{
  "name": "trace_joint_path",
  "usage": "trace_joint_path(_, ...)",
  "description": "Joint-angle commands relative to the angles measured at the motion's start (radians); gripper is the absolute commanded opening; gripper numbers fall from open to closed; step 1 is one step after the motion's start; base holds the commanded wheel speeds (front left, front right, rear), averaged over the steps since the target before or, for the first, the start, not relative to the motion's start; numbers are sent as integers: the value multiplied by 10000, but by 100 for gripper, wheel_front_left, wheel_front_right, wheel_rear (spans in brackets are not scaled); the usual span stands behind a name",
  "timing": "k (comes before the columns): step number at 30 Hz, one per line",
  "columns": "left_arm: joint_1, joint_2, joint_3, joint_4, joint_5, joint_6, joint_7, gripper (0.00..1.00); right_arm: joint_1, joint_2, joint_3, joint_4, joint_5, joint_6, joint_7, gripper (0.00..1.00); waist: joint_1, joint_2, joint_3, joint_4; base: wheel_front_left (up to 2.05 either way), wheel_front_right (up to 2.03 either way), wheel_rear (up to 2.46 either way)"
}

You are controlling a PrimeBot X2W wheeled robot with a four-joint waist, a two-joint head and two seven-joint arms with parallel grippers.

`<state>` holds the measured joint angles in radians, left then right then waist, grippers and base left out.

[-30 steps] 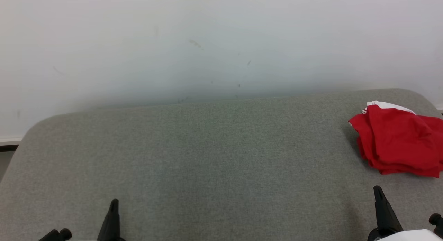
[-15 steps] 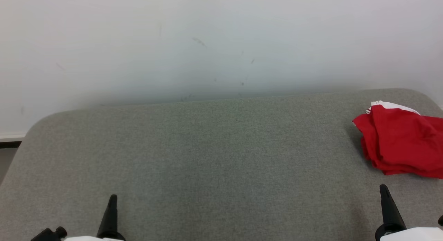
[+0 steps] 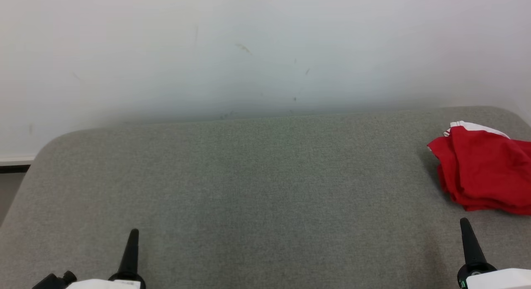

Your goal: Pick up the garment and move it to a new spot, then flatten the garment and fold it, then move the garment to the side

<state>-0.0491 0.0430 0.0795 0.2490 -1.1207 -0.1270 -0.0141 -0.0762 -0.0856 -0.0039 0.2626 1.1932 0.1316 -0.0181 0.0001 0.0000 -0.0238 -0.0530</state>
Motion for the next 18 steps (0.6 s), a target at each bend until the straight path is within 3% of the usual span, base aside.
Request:
trace_joint_path(1,-200,78,57,-106,-322,-35,75,0,-206,3,-103,-114,274,-8,88,0,-1,0,7,15,0,0,0)
trace_joint_path(18,-370,89,169,-89,-1954,-43,501,0,-285,107,-449,-155,1647,-11,512,0,-1,0,84,165,0,0,0)
